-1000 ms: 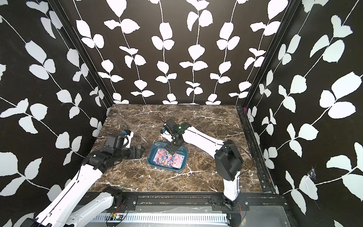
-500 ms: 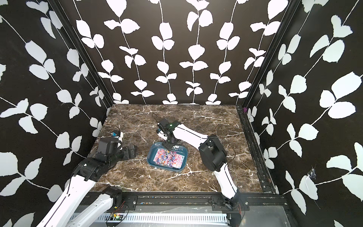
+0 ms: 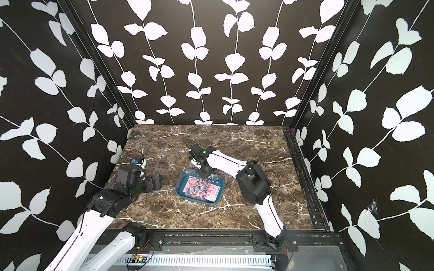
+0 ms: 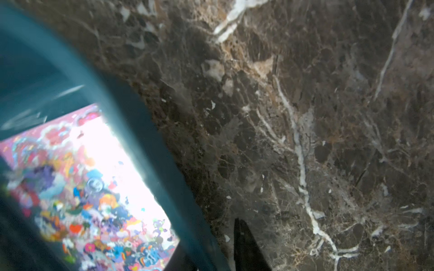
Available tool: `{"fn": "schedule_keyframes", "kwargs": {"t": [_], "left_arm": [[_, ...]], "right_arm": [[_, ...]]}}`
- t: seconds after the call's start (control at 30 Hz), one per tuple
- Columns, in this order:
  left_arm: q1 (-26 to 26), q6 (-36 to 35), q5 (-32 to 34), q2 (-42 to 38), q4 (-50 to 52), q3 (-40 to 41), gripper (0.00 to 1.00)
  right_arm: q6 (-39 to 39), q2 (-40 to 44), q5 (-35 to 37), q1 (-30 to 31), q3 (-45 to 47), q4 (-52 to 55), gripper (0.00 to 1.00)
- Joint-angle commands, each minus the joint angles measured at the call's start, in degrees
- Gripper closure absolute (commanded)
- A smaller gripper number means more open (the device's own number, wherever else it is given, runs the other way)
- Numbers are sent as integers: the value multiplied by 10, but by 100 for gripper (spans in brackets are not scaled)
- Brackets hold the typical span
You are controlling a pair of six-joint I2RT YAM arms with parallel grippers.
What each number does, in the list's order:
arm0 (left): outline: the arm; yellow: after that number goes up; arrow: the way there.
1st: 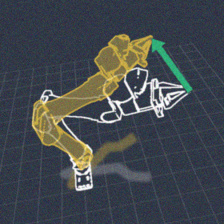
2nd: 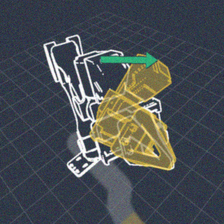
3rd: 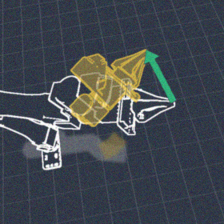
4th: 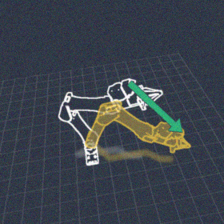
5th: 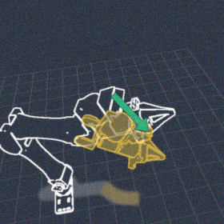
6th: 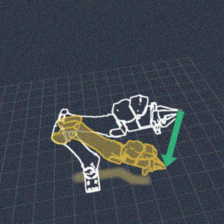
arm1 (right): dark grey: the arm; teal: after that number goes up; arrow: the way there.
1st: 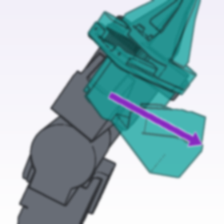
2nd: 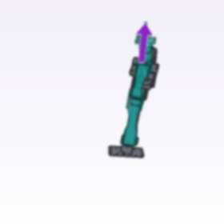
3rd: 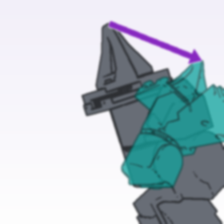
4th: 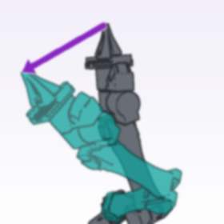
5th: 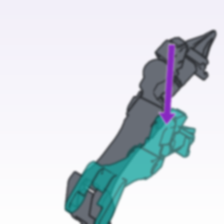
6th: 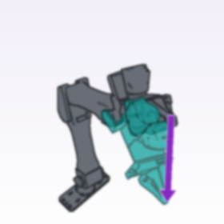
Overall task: Take the stickers out of the storage box
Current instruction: Pick up the storage box at the center of the board.
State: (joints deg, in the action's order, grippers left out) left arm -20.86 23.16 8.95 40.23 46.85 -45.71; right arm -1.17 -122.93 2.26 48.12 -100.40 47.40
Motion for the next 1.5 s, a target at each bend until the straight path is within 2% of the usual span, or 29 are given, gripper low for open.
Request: {"fn": "schedule_keyframes", "kwargs": {"t": [0.0, 0.13, 0.27, 0.5, 0.8, 0.93, 1.07, 1.17, 1.37, 1.47], "left_arm": [[-1, -1, -10, -2, 3, -9, 1], [0, -1, -12, -2, 3, -9, 1], [0, -1, -18, -2, 0, -7, 1], [0, -6, -53, 9, -12, -2, 1], [-1, -18, -139, 40, -42, 9, 1], [0, -7, -197, 65, -49, 7, 1], [-1, 19, -304, 94, -87, 12, 5], [-2, 30, -405, 105, -160, 40, 11], [-46, 27, -411, 87, -210, 67, 11], [-73, 18, -378, 86, -202, 64, 10]], "right_arm": [[28, 21, -8, 1, 17, -20, 76], [57, 38, 4, 1, 45, -47, 80], [105, 66, 28, 2, 81, -77, 90], [210, 134, 129, 17, 187, -142, 100], [264, 179, 158, 24, 270, -203, 100], [298, 209, 186, 25, 307, -231, 100], [318, 277, 220, 34, 407, -348, 100], [313, 307, 258, 47, 462, -417, 100], [291, 340, 307, 72, 530, -534, 100], [278, 336, 327, 85, 540, -572, 100]]}}
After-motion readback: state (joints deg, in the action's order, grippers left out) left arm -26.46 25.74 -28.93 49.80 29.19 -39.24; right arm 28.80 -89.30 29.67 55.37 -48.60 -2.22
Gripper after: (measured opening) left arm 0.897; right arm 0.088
